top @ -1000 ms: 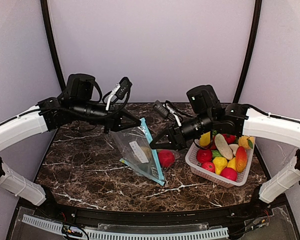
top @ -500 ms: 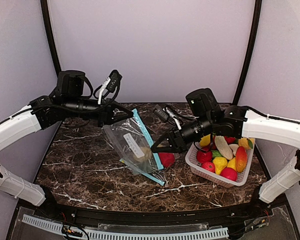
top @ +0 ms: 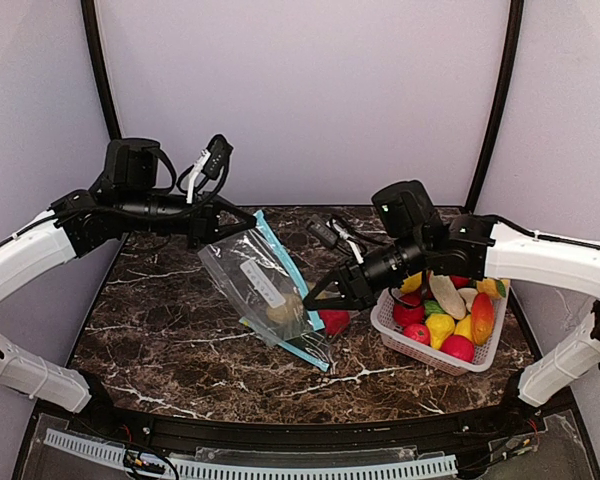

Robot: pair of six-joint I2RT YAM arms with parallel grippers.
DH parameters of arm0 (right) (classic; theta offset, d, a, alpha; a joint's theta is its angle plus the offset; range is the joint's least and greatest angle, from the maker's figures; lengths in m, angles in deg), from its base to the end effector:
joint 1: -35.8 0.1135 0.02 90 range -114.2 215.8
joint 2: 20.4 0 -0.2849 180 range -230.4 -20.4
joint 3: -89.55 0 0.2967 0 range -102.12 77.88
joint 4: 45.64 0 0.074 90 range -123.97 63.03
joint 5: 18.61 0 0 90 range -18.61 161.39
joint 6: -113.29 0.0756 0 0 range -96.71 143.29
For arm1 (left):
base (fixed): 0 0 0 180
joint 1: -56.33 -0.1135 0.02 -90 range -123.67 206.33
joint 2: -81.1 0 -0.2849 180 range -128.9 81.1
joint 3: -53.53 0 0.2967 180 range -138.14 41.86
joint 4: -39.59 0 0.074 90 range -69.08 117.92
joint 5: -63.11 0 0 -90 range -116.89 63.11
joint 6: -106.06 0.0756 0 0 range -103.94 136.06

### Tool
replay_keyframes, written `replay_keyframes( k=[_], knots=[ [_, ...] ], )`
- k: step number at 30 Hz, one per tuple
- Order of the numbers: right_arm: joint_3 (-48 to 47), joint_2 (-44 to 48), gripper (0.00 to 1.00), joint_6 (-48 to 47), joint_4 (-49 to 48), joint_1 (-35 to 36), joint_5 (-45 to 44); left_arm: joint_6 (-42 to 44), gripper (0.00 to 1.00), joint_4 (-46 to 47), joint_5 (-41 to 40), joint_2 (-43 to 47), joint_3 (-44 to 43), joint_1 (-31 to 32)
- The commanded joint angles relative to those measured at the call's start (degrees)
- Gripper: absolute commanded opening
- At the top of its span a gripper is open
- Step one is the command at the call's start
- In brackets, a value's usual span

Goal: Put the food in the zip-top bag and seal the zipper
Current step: Unzip the zipper from the zipper food storage bag.

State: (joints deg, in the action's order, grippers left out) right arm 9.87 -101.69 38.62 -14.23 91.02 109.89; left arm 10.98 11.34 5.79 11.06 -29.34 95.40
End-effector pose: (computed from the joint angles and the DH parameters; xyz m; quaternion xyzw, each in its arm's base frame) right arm 0.1810 0.3431 0.3142 -0.4309 0.7263 0.4966 0.2003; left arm 0.2419 -0.2490 0.4106 0.3862 0.6803 -0.4259 0.4546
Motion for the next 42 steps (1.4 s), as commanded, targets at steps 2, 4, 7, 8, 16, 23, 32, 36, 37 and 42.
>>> replay_keyframes(
  k=[2, 4, 7, 8, 16, 23, 32, 36, 37, 42],
  knots=[
    [1.9, 1.3, 0.08, 0.7, 3.2, 1.1, 0.5, 0.8, 0.01, 0.3, -2.5, 2.5, -2.2, -1.6],
    [2.1, 1.4, 0.09, 0.8, 3.2, 1.2, 0.5, 0.7, 0.01, 0.3, -2.7, 2.6, -2.5, -1.7],
    [2.4, 1.5, 0.09, 1.0, 3.2, 1.3, 0.6, 0.7, 0.01, 0.1, -2.8, 2.7, -2.8, -2.0],
    [2.4, 1.6, 0.09, 1.1, 3.3, 1.3, 0.6, 0.7, 0.01, 0.1, -2.9, 2.7, -2.9, -2.2],
    [3.2, 2.6, 0.12, 1.3, 3.6, 1.6, 0.1, 0.9, 0.01, 0.0, -2.3, 3.1, -3.5, -2.9],
    [2.6, 6.0, 0.22, 1.6, 1.4, 1.5, -4.6, 4.7, 0.01, 1.1, 17.1, 3.6, -0.9, -2.9],
    [3.5, 9.4, 0.55, 2.7, -2.0, 1.6, -13.1, 6.8, 0.01, -2.8, 27.0, 3.6, -0.3, -2.9],
    [3.7, 9.9, 0.53, 3.3, -6.4, 1.9, -13.6, 7.2, 0.01, -3.5, 29.6, 3.7, 0.0, -2.9],
    [4.0, 9.7, 0.52, 3.3, -7.8, 2.1, -13.6, 7.1, 0.01, -3.6, 30.0, 3.8, 0.1, -2.9],
    [2.2, 6.8, 0.49, 1.6, -10.1, 4.4, -14.4, 6.5, 0.01, -3.5, 30.5, 3.8, 0.3, -2.9]
  ],
)
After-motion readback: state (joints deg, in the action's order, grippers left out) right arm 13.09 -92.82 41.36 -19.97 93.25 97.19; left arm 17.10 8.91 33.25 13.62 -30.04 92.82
